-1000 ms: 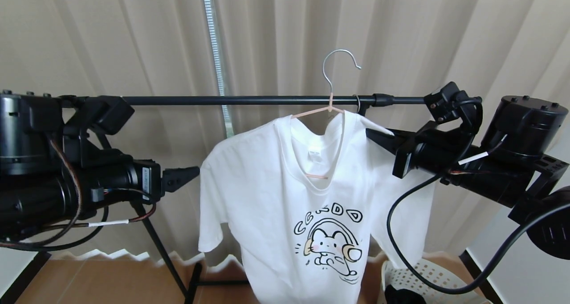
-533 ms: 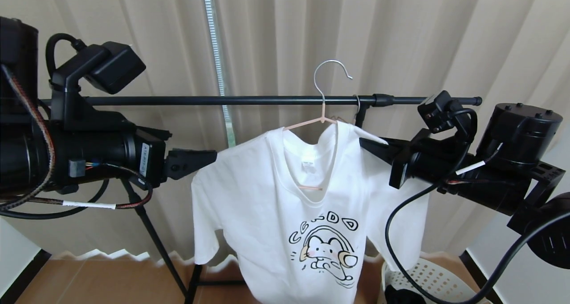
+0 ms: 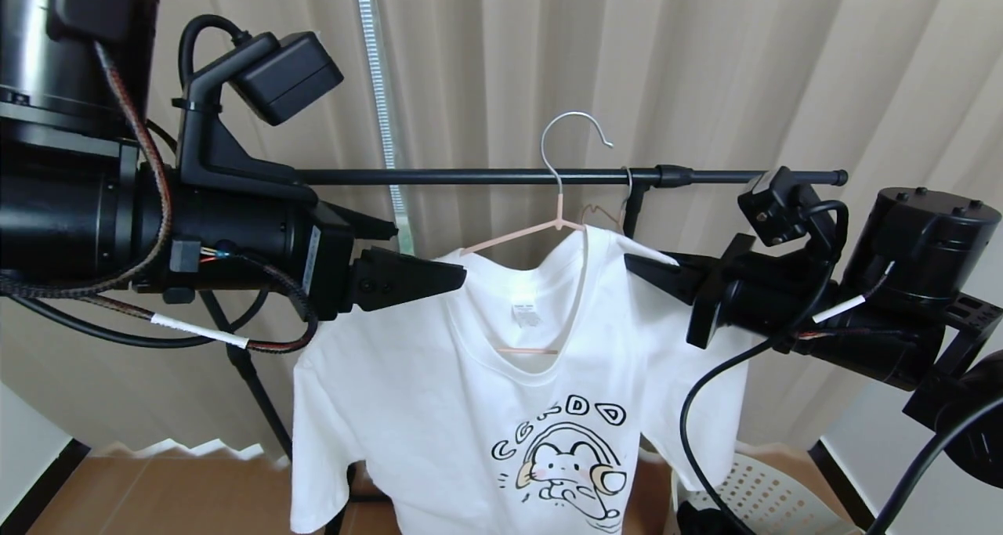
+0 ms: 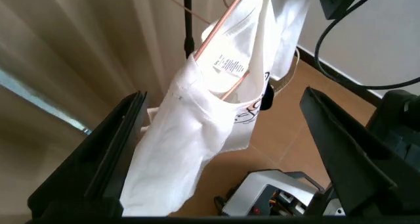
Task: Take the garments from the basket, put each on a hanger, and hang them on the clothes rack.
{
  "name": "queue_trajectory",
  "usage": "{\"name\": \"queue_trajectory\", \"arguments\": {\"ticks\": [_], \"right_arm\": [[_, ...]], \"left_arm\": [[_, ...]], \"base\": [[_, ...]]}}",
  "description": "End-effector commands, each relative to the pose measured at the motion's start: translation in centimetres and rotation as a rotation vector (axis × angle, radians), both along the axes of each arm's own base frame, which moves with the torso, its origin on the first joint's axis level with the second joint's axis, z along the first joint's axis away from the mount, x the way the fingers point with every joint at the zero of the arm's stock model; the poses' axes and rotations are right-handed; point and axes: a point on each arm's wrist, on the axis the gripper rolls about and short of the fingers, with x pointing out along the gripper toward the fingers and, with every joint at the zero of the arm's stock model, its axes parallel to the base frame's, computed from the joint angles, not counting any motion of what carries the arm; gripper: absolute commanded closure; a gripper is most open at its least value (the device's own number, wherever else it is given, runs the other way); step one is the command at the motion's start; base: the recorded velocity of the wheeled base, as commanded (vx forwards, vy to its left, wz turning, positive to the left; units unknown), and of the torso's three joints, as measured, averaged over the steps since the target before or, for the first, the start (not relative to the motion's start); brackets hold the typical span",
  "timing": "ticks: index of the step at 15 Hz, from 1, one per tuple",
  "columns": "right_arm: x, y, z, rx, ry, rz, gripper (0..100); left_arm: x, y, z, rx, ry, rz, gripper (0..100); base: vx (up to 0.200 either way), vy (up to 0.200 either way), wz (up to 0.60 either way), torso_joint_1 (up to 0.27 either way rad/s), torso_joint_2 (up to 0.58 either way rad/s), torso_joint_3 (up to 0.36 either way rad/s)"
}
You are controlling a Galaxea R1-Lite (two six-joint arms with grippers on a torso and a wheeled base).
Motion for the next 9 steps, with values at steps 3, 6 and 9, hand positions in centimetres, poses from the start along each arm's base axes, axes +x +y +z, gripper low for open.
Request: {"name": "queue_trajectory", "arguments": {"ticks": [3,6,9], "right_arm": [[-0.3,-0.1,0.2,0.003,-0.006,0.007,100],[-0.2,-0.1,0.1,0.002,-0.004,0.007,100],[-0.3,-0.1,0.1,0.002,-0.003,0.007,100]], "left_arm": [[2.6,0.0,-0.5,-0.015,0.035,-0.086,0],[4.1,1.3,-0.6,-0.003,0.025,-0.161,0],[5.8,1.8,-0.9,0.070,0.022,-0.244,0]], "base": [[0.000,0.000,0.00,0.000,0.00,0.000],[0.000,0.000,0.00,0.000,0.00,0.000],[0.000,0.000,0.00,0.000,0.00,0.000]]}}
